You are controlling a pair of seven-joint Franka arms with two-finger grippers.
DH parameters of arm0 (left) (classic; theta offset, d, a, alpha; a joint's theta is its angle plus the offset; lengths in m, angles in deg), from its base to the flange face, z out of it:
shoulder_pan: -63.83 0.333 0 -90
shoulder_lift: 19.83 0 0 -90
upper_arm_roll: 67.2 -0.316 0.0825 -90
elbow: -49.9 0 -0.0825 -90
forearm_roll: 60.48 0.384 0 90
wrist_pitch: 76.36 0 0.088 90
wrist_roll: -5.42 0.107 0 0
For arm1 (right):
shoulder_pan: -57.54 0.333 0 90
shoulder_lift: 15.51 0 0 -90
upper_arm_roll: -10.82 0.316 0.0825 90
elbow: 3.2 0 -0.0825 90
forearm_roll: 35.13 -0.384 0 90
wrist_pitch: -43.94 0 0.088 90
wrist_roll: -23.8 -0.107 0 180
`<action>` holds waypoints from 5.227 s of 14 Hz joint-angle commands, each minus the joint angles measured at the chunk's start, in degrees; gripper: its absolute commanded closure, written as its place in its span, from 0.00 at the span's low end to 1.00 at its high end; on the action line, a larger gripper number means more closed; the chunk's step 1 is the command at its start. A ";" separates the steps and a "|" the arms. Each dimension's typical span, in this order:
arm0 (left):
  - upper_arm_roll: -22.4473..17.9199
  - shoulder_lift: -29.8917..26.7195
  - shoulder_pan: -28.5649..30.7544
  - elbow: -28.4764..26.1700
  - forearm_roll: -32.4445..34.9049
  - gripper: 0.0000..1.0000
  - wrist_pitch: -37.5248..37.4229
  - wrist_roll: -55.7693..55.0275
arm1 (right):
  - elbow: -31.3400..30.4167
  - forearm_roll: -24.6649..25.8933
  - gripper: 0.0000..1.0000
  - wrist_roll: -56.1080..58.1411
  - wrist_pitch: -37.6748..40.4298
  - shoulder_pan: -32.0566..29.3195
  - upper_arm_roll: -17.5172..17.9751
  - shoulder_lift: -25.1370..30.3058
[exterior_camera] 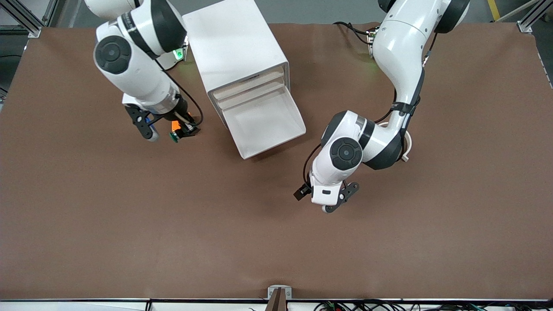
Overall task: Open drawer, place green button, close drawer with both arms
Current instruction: 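Lift the button and carry it over the open drawer with the right gripper, then lower the button into the drawer and open the right gripper, then withdraw the right gripper while the left gripper pushes the drawer shut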
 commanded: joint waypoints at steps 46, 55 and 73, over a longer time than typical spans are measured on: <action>0.68 1.15 -6.77 -4.04 -3.13 0.00 0.22 -0.12 | 8.90 -0.87 0.01 -25.64 -16.00 23.58 -0.69 -25.32; 0.41 1.50 -7.03 -4.04 -3.59 0.00 0.31 -0.12 | 18.64 0.01 0.00 1.65 1.10 19.64 -1.30 -24.09; 1.46 1.50 -12.39 -7.21 -1.39 0.00 0.31 -0.30 | 25.51 4.67 0.00 70.93 35.93 -18.40 -1.39 -7.21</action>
